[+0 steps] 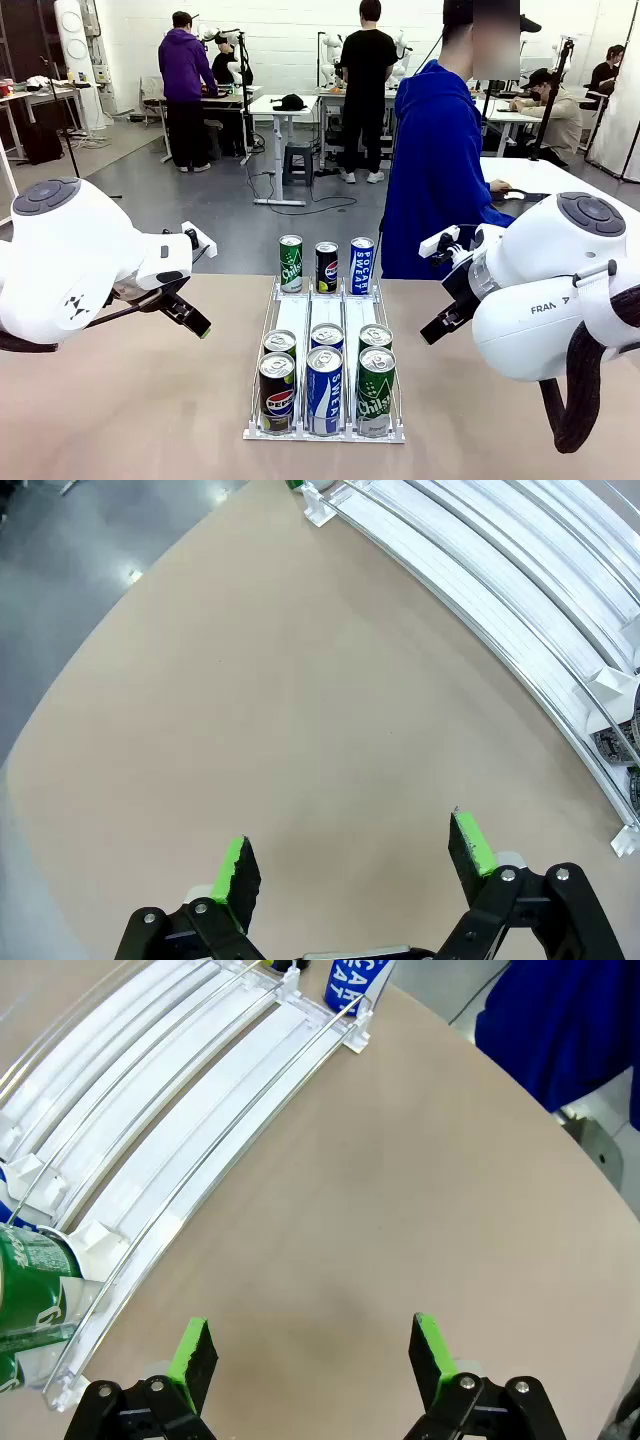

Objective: Retrieve and hand over the desired beverage to the person.
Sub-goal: Pick up a can of the same type that the person held from the Automatic Can Dispenser.

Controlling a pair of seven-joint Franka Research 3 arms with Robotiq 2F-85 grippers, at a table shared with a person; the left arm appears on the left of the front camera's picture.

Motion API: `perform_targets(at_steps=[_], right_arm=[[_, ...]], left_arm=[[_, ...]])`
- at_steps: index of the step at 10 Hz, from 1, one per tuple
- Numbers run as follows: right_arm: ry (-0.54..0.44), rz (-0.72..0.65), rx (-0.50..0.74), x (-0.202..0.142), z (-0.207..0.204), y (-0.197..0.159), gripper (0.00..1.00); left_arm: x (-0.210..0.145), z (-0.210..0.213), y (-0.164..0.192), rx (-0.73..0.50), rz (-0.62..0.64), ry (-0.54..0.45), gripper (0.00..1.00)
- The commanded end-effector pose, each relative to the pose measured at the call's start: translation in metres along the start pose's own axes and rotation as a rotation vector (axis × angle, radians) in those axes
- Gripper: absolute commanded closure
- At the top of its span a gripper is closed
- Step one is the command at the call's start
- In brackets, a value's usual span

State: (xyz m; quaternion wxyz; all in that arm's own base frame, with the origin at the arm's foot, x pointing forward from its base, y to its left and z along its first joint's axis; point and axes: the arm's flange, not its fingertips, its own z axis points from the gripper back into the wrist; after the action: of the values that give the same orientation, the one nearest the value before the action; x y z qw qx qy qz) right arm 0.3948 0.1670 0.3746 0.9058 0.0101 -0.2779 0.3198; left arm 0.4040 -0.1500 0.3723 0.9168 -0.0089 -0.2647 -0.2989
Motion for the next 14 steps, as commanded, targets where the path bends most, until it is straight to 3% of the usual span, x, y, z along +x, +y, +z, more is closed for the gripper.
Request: perform_targets(at_steps=[1, 14], right_arm=[[0.0, 0.0, 0.0, 0.0, 0.0, 0.0, 0.0], [0.0, 0.0, 0.0, 0.0, 0.0, 0.0, 0.0]], left_arm=[[0.0, 0.0, -0.0001, 0.0, 0.0, 0.0, 0.0], [0.0, 0.0, -0.0001, 0.0, 0.0, 0.0, 0.0]])
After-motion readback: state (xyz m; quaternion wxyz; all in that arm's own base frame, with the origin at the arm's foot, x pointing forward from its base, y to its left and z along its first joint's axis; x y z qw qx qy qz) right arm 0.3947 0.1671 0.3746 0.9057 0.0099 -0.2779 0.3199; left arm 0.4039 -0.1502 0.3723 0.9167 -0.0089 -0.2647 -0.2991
